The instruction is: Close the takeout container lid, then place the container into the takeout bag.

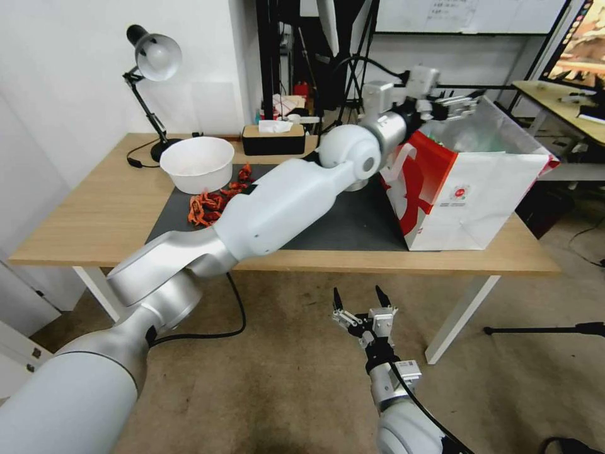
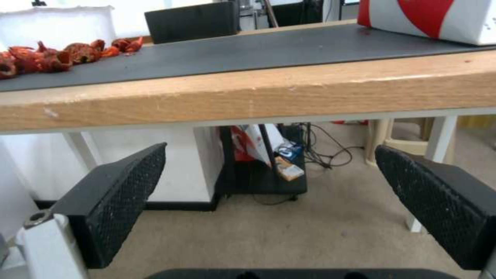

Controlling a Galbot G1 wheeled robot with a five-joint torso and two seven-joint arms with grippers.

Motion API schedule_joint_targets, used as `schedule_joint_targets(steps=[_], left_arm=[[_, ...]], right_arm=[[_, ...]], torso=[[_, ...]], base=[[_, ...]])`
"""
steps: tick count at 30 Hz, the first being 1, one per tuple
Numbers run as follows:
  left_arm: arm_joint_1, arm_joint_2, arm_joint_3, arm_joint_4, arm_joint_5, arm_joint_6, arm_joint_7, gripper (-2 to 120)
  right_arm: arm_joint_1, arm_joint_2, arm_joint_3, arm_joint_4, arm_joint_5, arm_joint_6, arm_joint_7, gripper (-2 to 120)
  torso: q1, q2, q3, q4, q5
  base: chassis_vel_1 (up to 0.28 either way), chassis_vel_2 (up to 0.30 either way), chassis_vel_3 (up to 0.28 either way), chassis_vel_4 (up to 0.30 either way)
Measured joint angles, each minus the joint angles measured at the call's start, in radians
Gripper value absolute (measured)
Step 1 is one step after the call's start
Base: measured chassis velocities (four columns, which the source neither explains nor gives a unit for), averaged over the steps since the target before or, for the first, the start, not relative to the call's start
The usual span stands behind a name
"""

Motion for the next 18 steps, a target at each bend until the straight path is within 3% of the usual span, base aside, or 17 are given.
schedule_joint_targets(steps=[3, 4, 5, 7, 8, 10, 12, 15, 18], left_arm=[[0.036, 0.044, -0.009, -0.06, 0.052, -0.01, -0.097, 100], [0.036, 0.044, -0.009, -0.06, 0.052, -0.01, -0.097, 100], [0.052, 0.062, -0.013, -0.089, 0.064, -0.013, -0.139, 100], [0.127, 0.135, -0.03, -0.205, 0.12, -0.007, -0.287, 100], [0.127, 0.135, -0.03, -0.205, 0.12, -0.007, -0.287, 100], [0.209, 0.202, -0.045, -0.296, 0.166, 0.018, -0.4, 100], [0.228, 0.217, -0.048, -0.311, 0.175, 0.021, -0.419, 100], [0.367, 0.32, -0.09, -0.386, 0.252, 0.033, -0.474, 100], [0.466, 0.377, -0.151, -0.421, 0.305, 0.033, -0.481, 100]], right_arm=[[-0.005, 0.001, 0.0, 0.003, -0.004, 0.002, 0.002, 100], [-0.005, 0.001, 0.0, 0.003, -0.004, 0.002, 0.002, 100], [-0.006, 0.001, 0.0, 0.006, -0.004, 0.002, 0.004, 100], [-0.012, -0.005, 0.0, 0.024, -0.005, 0.002, 0.008, 100], [-0.012, -0.005, 0.0, 0.024, -0.005, 0.002, 0.008, 100], [-0.014, -0.011, 0.0, 0.038, -0.005, 0.0, 0.012, 100], [-0.015, -0.011, 0.0, 0.04, -0.005, 0.0, 0.012, 100], [-0.017, -0.013, -0.001, 0.05, -0.009, -0.001, 0.016, 100], [-0.019, -0.013, -0.001, 0.055, -0.026, 0.001, 0.025, 100]], torso=[[0.0, 0.0, 0.0, 0.0006, -0.0002], [0.0, 0.0, 0.0, 0.0006, -0.0002], [0.0, 0.0, 0.0, 0.0006, -0.0002], [0.0, 0.0, 0.0, 0.0005, -0.0003], [0.0, 0.0, 0.0, 0.0005, -0.0003], [0.0, 0.0, 0.0, 0.0004, -0.0001], [0.0, 0.0, 0.0, 0.0003, -0.0001], [0.0, 0.0, 0.0, 0.0002, -0.0002], [0.0, 0.0, 0.0, 0.0006, -0.0003]], base=[[0.0, 0.0, 0.0, 0.0], [0.0, 0.0, 0.0, 0.0], [0.0, 0.0, 0.0, 0.0], [0.0, 0.0, 0.0, 0.0], [0.0, 0.0, 0.0, 0.0], [0.0, 0.0, 0.0, 0.0], [0.0, 0.0, 0.0, 0.0], [0.0, 0.0, 0.0, 0.0], [0.0, 0.0, 0.0, 0.0]])
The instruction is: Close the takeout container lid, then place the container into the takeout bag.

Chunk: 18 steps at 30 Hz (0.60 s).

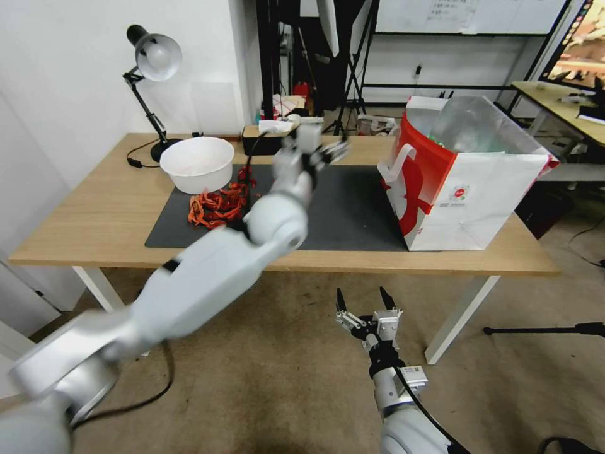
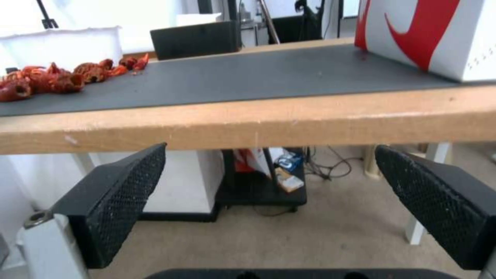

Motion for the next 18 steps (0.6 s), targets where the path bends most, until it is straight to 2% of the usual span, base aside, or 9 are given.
schedule_joint_targets(steps=[2, 3, 5, 6, 8, 12, 13, 14, 18], left_arm=[[0.105, 0.054, -0.081, -0.046, 0.043, -0.002, 0.006, 100], [0.105, 0.054, -0.081, -0.046, 0.043, -0.002, 0.006, 100], [0.197, 0.102, -0.147, -0.085, 0.09, -0.015, 0.032, 100], [0.197, 0.102, -0.147, -0.085, 0.09, -0.015, 0.032, 100], [0.3, 0.13, -0.219, -0.14, 0.113, -0.022, 0.052, 100], [0.417, 0.15, -0.293, -0.191, 0.129, -0.038, 0.079, 100], [0.502, 0.158, -0.34, -0.214, 0.159, -0.063, 0.09, 100], [0.502, 0.158, -0.34, -0.214, 0.159, -0.063, 0.09, 100], [0.701, 0.151, -0.446, -0.253, 0.238, -0.115, 0.107, 100]], right_arm=[[-0.002, 0.001, 0.0, 0.006, -0.03, 0.003, 0.019, 100], [-0.002, 0.001, 0.0, 0.006, -0.03, 0.003, 0.019, 100], [-0.003, -0.001, -0.001, 0.013, -0.055, 0.007, 0.032, 100], [-0.003, -0.001, -0.001, 0.013, -0.055, 0.007, 0.032, 100], [-0.002, -0.006, -0.001, 0.021, -0.069, 0.011, 0.04, 100], [0.006, -0.011, -0.005, 0.024, -0.078, 0.011, 0.049, 100], [0.009, -0.013, -0.004, 0.025, -0.085, 0.011, 0.055, 100], [0.009, -0.013, -0.004, 0.025, -0.085, 0.011, 0.055, 100], [0.008, -0.016, -0.002, 0.03, -0.088, 0.015, 0.057, 100]], torso=[[0.0, 0.0, 0.0, 0.0001, 0.0], [0.0, 0.0, 0.0, 0.0001, 0.0], [0.0, 0.0, 0.0, 0.0, 0.0002], [0.0, 0.0, 0.0, 0.0, 0.0002], [0.0, 0.0, 0.0, -0.0004, 0.0006], [0.0, 0.0, 0.0, -0.0002, 0.0003], [0.0, 0.0, 0.0, 0.0001, 0.0005], [0.0, 0.0, 0.0, 0.0001, 0.0005], [0.0, 0.0, 0.0, -0.0001, 0.0004]], base=[[0.0, 0.0, 0.0, 0.0], [0.0, 0.0, 0.0, 0.0], [0.0, 0.0, 0.0, 0.0], [0.0, 0.0, 0.0, 0.0], [0.0, 0.0, 0.0, 0.0], [0.0, 0.0, 0.0, 0.0], [0.0, 0.0, 0.0, 0.0], [0.0, 0.0, 0.0, 0.0], [0.0, 0.0, 0.0, 0.0]])
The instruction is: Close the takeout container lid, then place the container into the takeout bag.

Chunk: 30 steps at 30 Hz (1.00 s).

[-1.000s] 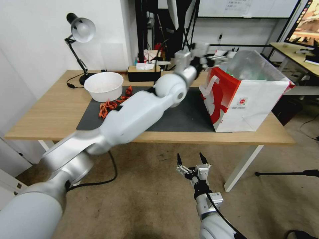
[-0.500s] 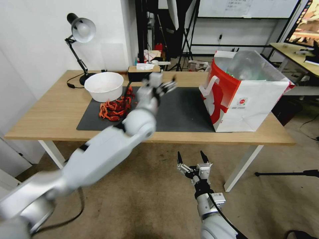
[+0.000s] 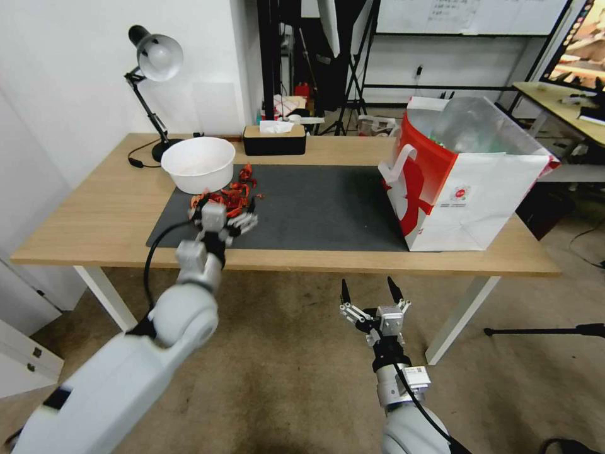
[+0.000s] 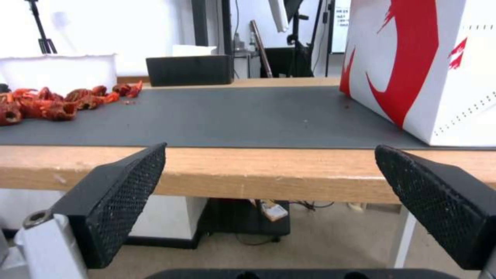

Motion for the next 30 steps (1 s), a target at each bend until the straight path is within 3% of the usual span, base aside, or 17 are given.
schedule_joint_targets(steps=[6, 7, 8, 15, 30], left_arm=[[0.118, -0.045, -0.033, -0.016, 0.079, -0.035, 0.005, 100], [0.14, -0.063, -0.032, -0.016, 0.092, -0.05, 0.018, 100], [0.14, -0.063, -0.032, -0.016, 0.092, -0.05, 0.018, 100], [0.254, -0.089, -0.082, -0.017, 0.119, -0.116, 0.048, 100], [0.346, -0.137, -0.119, 0.0, 0.161, -0.171, 0.074, 100]], right_arm=[[-0.026, 0.012, 0.022, 0.013, -0.025, 0.011, 0.0, 100], [-0.046, 0.017, 0.036, 0.021, -0.036, 0.015, 0.0, 100], [-0.046, 0.017, 0.036, 0.021, -0.036, 0.015, 0.0, 100], [-0.062, 0.019, 0.046, 0.026, -0.045, 0.035, 0.001, 100], [-0.067, 0.021, 0.051, 0.032, -0.036, 0.041, -0.005, 100]], torso=[[0.0, 0.0, 0.0, 0.0004, -0.0001], [0.0, 0.0, 0.0, -0.0012, 0.0], [0.0, 0.0, 0.0, -0.0012, 0.0], [0.0, 0.0, 0.0, 0.0001, 0.0002], [0.0, 0.0, 0.0, -0.0001, 0.0001]], base=[[0.0, 0.0, 0.0, 0.0], [0.0, 0.0, 0.0, 0.0], [0.0, 0.0, 0.0, 0.0], [0.0, 0.0, 0.0, 0.0], [0.0, 0.0, 0.0, 0.0]])
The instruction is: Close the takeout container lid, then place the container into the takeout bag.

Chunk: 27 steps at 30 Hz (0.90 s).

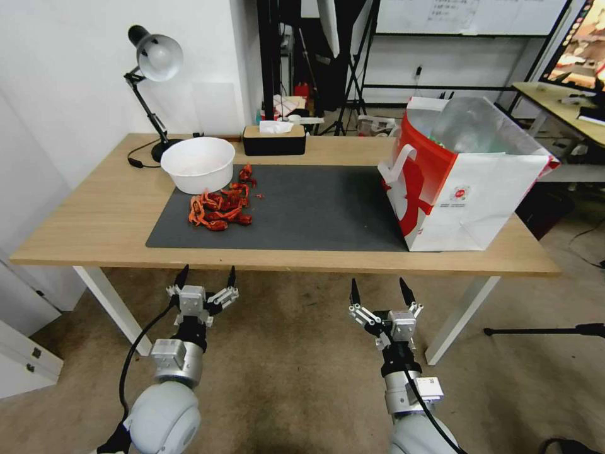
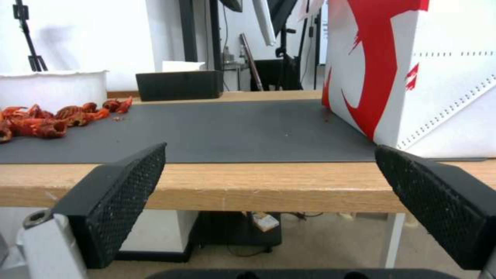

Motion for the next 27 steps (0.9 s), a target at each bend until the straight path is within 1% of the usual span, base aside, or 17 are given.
schedule_joint_targets(steps=[2, 5, 27], left_arm=[[0.006, -0.015, -0.001, 0.0, 0.008, -0.002, 0.002, 100], [0.006, -0.018, -0.001, 0.0, 0.009, -0.002, 0.002, 100], [0.003, -0.017, 0.001, 0.002, 0.008, -0.001, 0.002, 100]], right_arm=[[0.002, -0.001, 0.0, 0.0, 0.001, 0.0, -0.001, 100], [0.003, -0.002, 0.0, 0.0, 0.001, -0.001, -0.001, 100], [0.003, -0.002, -0.001, -0.001, 0.002, -0.003, -0.001, 100]], torso=[[0.0, 0.0, 0.0, 0.0001, -0.0001], [0.0, 0.0, 0.0, 0.0, 0.0], [0.0, 0.0, 0.0, 0.0, 0.0]], base=[[0.0, 0.0, 0.0, 0.0], [0.0, 0.0, 0.0, 0.0], [0.0, 0.0, 0.0, 0.0]])
